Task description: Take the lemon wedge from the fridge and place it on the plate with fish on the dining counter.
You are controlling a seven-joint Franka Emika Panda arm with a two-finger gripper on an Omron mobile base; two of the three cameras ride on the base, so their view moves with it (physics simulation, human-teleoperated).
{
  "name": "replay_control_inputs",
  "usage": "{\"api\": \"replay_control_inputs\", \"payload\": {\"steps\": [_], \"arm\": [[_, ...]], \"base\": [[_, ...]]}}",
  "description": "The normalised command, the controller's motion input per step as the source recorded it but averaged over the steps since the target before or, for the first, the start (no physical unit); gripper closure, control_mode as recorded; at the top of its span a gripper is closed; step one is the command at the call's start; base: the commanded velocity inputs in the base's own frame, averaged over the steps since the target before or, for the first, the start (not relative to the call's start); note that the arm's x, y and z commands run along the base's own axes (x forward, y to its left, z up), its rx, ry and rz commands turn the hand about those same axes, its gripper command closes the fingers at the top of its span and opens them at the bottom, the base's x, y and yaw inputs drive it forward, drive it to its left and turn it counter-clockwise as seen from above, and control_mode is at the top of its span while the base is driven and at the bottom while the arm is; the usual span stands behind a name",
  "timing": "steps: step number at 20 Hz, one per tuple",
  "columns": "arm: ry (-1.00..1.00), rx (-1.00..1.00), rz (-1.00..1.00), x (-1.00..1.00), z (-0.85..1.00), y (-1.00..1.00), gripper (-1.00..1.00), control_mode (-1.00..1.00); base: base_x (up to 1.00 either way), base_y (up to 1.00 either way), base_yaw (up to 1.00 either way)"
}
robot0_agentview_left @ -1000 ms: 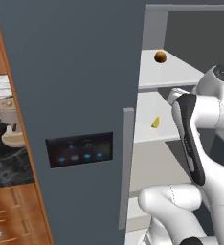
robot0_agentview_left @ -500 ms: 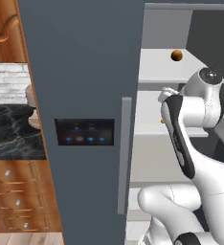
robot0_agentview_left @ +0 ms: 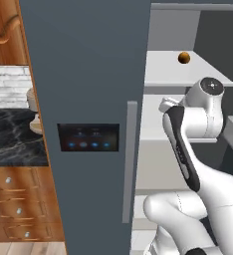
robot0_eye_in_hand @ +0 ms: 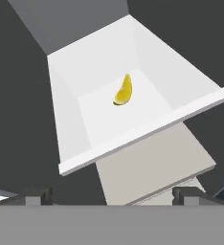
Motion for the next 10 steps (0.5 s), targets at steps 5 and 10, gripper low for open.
{"api": "replay_control_inputs", "payload": {"steps": [5, 10], "arm": [[-0.04, 0.04, -0.36, -0.32, -0.10, -0.68, -1.00, -1.00], [0.00, 0.03, -0.05, 0.62, 0.00, -0.13, -1.00, -1.00]], "base": [[0.00, 0.00, 0.00], [0.00, 0.00, 0.00]]}}
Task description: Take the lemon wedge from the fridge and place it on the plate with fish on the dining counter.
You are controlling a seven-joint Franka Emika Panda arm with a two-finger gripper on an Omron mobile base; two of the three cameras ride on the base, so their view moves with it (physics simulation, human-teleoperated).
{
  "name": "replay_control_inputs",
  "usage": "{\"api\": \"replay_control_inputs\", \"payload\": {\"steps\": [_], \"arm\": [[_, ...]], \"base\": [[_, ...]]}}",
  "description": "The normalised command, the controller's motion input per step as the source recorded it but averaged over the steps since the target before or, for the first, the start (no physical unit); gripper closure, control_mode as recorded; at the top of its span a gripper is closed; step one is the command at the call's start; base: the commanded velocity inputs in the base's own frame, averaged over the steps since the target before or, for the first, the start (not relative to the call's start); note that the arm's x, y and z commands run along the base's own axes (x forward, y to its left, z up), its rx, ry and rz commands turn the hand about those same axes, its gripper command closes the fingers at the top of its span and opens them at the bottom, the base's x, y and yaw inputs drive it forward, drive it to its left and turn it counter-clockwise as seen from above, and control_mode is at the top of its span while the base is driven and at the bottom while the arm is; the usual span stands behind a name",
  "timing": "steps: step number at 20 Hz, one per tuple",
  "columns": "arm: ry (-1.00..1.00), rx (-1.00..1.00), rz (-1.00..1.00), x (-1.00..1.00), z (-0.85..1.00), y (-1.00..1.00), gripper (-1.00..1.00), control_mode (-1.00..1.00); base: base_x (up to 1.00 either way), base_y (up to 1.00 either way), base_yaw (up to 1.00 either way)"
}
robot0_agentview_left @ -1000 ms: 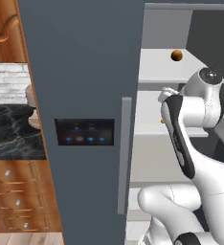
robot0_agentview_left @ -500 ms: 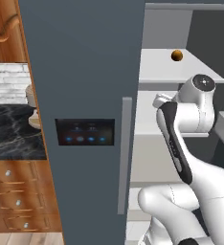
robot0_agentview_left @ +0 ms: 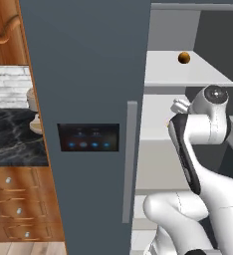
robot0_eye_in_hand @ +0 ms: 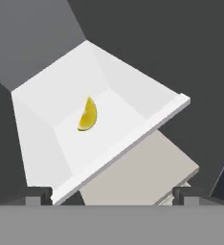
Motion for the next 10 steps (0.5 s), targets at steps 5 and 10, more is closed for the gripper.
{"api": "replay_control_inputs", "payload": {"steps": [5, 10], "arm": [[0.01, 0.12, 0.00, 1.00, -0.03, 0.00, -1.00, -1.00], [0.10, 0.03, 0.03, 0.68, -0.21, 0.00, -1.00, -1.00]], "base": [[0.00, 0.00, 0.00], [0.00, 0.00, 0.00]]}}
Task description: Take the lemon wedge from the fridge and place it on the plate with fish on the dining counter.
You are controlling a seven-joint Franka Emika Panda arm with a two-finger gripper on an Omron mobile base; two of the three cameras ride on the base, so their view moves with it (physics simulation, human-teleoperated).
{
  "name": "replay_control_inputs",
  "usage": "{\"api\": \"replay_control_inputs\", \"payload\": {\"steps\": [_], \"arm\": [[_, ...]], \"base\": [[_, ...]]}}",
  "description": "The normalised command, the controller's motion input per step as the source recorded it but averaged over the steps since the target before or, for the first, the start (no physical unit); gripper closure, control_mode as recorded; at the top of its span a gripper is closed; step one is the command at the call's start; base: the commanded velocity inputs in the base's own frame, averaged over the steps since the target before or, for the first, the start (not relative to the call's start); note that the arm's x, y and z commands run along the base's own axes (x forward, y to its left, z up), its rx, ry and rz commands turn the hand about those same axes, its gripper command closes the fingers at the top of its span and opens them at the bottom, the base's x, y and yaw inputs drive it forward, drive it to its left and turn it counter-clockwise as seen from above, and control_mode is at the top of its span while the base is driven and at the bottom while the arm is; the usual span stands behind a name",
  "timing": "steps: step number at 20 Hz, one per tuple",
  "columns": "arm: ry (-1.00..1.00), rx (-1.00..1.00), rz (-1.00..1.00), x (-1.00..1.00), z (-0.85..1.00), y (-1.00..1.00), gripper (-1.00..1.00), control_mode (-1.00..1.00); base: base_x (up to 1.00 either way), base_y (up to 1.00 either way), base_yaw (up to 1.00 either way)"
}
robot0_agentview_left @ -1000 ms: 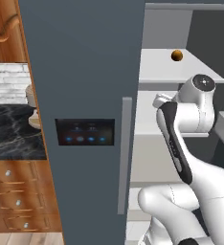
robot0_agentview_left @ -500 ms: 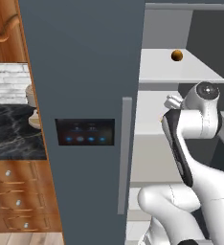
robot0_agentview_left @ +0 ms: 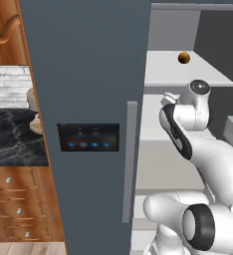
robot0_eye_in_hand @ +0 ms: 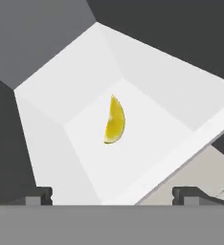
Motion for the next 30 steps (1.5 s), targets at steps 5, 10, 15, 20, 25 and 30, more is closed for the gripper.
{"api": "replay_control_inputs", "payload": {"steps": [5, 10, 15, 20, 25, 30], "arm": [[0.13, -0.04, 0.05, 0.50, -0.42, -0.01, -1.00, -1.00], [0.01, -0.02, 0.07, 0.52, -0.44, -0.21, -1.00, -1.00], [-0.02, 0.00, 0.05, 0.37, -0.33, -0.27, -1.00, -1.00], [0.00, 0.00, 0.01, 0.39, -0.15, -0.11, -1.00, -1.00], [0.00, 0.00, 0.00, 0.50, -0.14, 0.00, -1.00, -1.00], [0.00, 0.00, 0.03, 0.06, -0.38, -0.06, -1.00, -1.00]], "base": [[0.00, 0.00, 0.00], [0.00, 0.00, 0.00], [0.00, 0.00, 0.00], [0.00, 0.00, 0.00], [0.00, 0.00, 0.00], [0.00, 0.00, 0.00]]}}
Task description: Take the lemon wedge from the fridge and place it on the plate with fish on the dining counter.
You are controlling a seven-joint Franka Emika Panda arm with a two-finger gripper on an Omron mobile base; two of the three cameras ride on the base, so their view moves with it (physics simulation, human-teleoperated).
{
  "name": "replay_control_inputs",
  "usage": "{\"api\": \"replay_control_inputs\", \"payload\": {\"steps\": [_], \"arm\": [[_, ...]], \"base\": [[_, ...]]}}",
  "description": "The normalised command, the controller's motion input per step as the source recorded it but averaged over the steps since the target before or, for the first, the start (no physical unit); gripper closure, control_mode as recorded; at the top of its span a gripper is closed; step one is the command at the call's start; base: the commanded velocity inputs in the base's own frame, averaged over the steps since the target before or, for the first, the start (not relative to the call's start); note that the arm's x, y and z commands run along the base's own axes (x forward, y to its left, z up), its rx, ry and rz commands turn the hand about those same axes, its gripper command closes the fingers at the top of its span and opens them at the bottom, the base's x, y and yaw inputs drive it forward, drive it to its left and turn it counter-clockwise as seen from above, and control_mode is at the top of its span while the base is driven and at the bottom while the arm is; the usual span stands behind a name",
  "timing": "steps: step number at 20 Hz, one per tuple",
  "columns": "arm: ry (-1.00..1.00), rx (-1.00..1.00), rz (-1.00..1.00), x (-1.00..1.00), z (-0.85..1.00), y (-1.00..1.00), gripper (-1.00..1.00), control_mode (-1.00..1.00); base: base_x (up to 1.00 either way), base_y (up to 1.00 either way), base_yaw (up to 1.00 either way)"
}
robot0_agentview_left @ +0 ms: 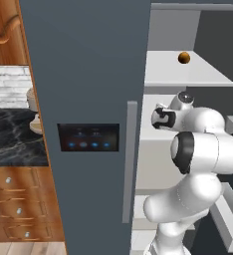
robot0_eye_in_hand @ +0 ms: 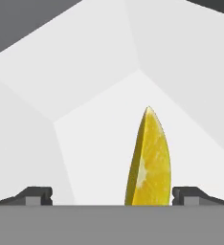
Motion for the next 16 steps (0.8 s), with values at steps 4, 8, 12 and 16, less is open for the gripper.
{"api": "replay_control_inputs", "payload": {"steps": [4, 8, 12, 16], "arm": [[0.01, 0.00, 0.05, 0.00, -0.25, -0.03, -1.00, -1.00], [0.01, -0.03, 0.05, 0.00, -0.29, 0.00, -1.00, -1.00], [0.01, -0.02, 0.01, 0.04, -0.12, 0.01, 1.00, -1.00], [0.00, 0.00, 0.00, 0.00, 0.00, 0.00, 1.00, -1.00]], "base": [[0.00, 0.00, 0.00], [0.00, 0.00, 0.00], [0.00, 0.00, 0.00], [0.00, 0.00, 0.00]]}}
